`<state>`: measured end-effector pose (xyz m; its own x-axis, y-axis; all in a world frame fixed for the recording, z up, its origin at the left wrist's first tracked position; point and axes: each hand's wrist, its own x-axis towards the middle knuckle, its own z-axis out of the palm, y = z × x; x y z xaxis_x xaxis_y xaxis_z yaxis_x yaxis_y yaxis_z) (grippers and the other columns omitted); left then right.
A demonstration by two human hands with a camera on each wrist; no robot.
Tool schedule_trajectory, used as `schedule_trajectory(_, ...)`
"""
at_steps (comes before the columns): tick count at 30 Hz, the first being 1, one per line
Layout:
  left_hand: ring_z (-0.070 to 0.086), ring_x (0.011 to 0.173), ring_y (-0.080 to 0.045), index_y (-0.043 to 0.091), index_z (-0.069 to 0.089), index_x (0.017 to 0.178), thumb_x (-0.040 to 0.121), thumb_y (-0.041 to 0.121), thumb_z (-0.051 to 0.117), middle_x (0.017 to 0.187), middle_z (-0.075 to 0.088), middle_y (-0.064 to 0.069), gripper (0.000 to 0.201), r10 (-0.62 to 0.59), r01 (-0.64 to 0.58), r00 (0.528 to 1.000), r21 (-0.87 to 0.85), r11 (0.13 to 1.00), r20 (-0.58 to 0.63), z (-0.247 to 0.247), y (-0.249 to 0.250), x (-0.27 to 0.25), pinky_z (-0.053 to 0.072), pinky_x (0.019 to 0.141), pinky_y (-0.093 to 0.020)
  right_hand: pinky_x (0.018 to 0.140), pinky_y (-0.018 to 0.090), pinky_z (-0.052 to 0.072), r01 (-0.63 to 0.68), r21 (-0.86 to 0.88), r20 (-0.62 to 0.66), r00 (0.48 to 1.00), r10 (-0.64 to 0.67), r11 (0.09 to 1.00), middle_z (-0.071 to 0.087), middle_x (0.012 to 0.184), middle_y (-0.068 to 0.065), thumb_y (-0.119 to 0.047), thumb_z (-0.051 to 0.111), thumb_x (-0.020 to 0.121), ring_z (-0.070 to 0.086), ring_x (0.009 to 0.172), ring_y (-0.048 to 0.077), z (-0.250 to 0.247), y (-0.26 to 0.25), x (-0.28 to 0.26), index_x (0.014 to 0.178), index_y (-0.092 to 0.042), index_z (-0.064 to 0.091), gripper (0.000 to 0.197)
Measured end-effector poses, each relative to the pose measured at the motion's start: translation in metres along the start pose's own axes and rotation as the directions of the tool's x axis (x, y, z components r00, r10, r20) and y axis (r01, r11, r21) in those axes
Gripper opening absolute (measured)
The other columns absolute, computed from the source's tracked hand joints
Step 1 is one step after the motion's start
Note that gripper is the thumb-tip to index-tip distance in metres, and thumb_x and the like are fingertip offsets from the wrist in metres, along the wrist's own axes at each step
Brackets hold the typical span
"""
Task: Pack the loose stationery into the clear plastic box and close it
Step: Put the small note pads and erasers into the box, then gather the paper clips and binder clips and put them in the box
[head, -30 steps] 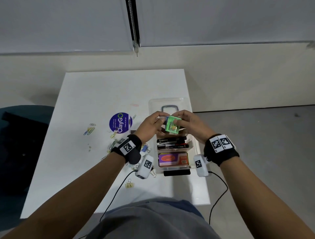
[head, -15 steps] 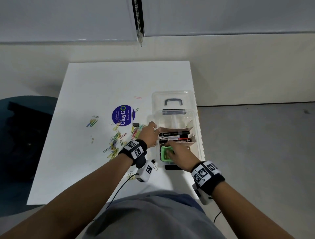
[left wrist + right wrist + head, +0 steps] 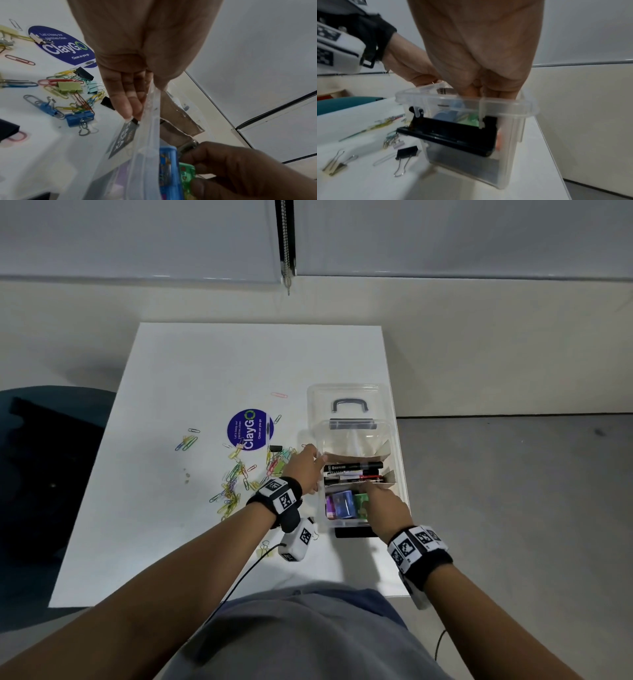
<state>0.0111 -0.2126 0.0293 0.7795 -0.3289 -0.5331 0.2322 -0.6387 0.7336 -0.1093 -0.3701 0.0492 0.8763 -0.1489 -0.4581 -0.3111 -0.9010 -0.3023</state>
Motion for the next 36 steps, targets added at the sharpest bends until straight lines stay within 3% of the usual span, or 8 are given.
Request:
schedule_trajectory(6, 0.062, 0.065, -0.021, 0.013, 0.054, 0.109, 0.1, 0.038, 0.043, 0.087, 0.066, -0.01, 0.028, -0.033, 0.033, 0.999, 0.088, 0.996, -0.004, -0.042, -0.047, 0.0, 0.05, 0.056, -0.028, 0.077, 0.038, 0.05, -0.038, -0.173, 0.012, 0.999, 0.041, 0.984, 0.059, 0.12, 0.01, -0.004, 0.042, 0.09, 0.065, 0.101, 0.033, -0.019, -0.016, -0.011, 0.126, -0.014, 0.051, 0.038)
schedule_trajectory(9, 0.065, 0.079, -0.028, 0.015, 0.057, 0.099, 0.096, 0.022, 0.05, 0.093, 0.069, -0.011, 0.011, -0.032, 0.073, 0.991, 0.335, 0.939, -0.126, -0.07, -0.091, 0.0, 0.049, 0.068, -0.033, 0.066, 0.034, 0.046, 0.143, -0.154, -0.055, 0.987, -0.153, 0.978, 0.062, 0.11, 0.008, -0.004, 0.05, 0.088, 0.065, 0.09, 0.031, -0.021, -0.052, -0.015, 0.117, -0.013, 0.053, 0.031)
schedule_trajectory(13, 0.061, 0.095, -0.031, 0.017, 0.054, 0.11, 0.093, 0.02, 0.055, 0.109, 0.055, -0.011, 0.018, 0.054, -0.024, 0.998, 0.625, 0.78, -0.029, -0.07, -0.118, 0.0, 0.049, 0.079, -0.037, 0.069, 0.037, 0.052, 0.336, -0.094, 0.102, 0.94, -0.327, 0.937, 0.059, 0.112, 0.014, 0.0, 0.05, 0.088, 0.065, 0.087, 0.033, 0.024, -0.115, -0.007, 0.124, -0.006, 0.049, 0.037)
schedule_trajectory(16, 0.062, 0.093, -0.029, 0.022, 0.049, 0.124, 0.094, 0.02, 0.054, 0.12, 0.047, -0.01, 0.031, 0.098, -0.106, 0.994, 0.64, 0.761, 0.049, -0.059, -0.122, -0.001, 0.049, 0.077, -0.034, 0.087, 0.046, 0.049, 0.191, -0.202, 0.279, 0.951, -0.131, 0.96, 0.047, 0.129, 0.022, -0.004, 0.042, 0.096, 0.057, 0.11, 0.04, 0.064, -0.143, 0.004, 0.137, 0.0, 0.038, 0.041)
schedule_trajectory(19, 0.062, 0.093, -0.03, 0.021, 0.046, 0.132, 0.094, 0.018, 0.056, 0.123, 0.045, -0.011, 0.039, 0.151, -0.163, 0.986, 0.623, 0.765, 0.072, -0.052, -0.12, 0.003, 0.049, 0.078, -0.035, 0.09, 0.062, 0.045, 0.035, -0.339, 0.273, 0.96, 0.063, 0.94, 0.04, 0.134, 0.027, -0.01, 0.045, 0.096, 0.049, 0.119, 0.047, 0.093, -0.149, 0.012, 0.14, 0.002, 0.029, 0.048)
schedule_trajectory(26, 0.061, 0.087, -0.032, 0.012, 0.052, 0.102, 0.096, 0.025, 0.051, 0.102, 0.062, -0.011, 0.014, 0.191, -0.249, 0.968, 0.718, 0.65, 0.162, -0.043, -0.11, 0.022, 0.05, 0.073, -0.04, 0.088, 0.045, 0.048, -0.073, -0.228, 0.198, 0.973, 0.12, 0.971, 0.044, 0.13, 0.021, -0.02, 0.051, 0.095, 0.052, 0.112, 0.037, 0.116, -0.146, 0.042, 0.134, 0.0, 0.032, 0.048)
schedule_trajectory(33, 0.054, 0.075, -0.027, 0.012, 0.049, 0.083, 0.092, 0.022, 0.057, 0.082, 0.058, -0.011, 0.016, 0.235, -0.249, 0.968, 0.434, 0.866, 0.086, -0.074, -0.13, 0.019, 0.036, 0.06, -0.032, 0.097, 0.045, 0.043, -0.108, -0.029, 0.102, 0.989, 0.111, 0.994, 0.043, 0.136, 0.027, -0.008, 0.046, 0.093, 0.048, 0.121, 0.041, 0.103, -0.143, 0.058, 0.15, 0.002, 0.012, 0.066)
schedule_trajectory(36, 0.066, 0.076, -0.02, 0.012, 0.043, 0.078, 0.093, 0.019, 0.057, 0.078, 0.062, -0.014, 0.022, 0.154, -0.152, 0.988, 0.197, 0.968, 0.006, -0.09, -0.14, 0.013, 0.046, 0.065, -0.034, 0.09, 0.042, 0.049, -0.153, 0.06, 0.09, 0.985, 0.147, 0.986, 0.059, 0.123, 0.024, -0.005, 0.051, 0.089, 0.057, 0.112, 0.038, 0.096, -0.141, 0.074, 0.138, -0.002, 0.031, 0.053)
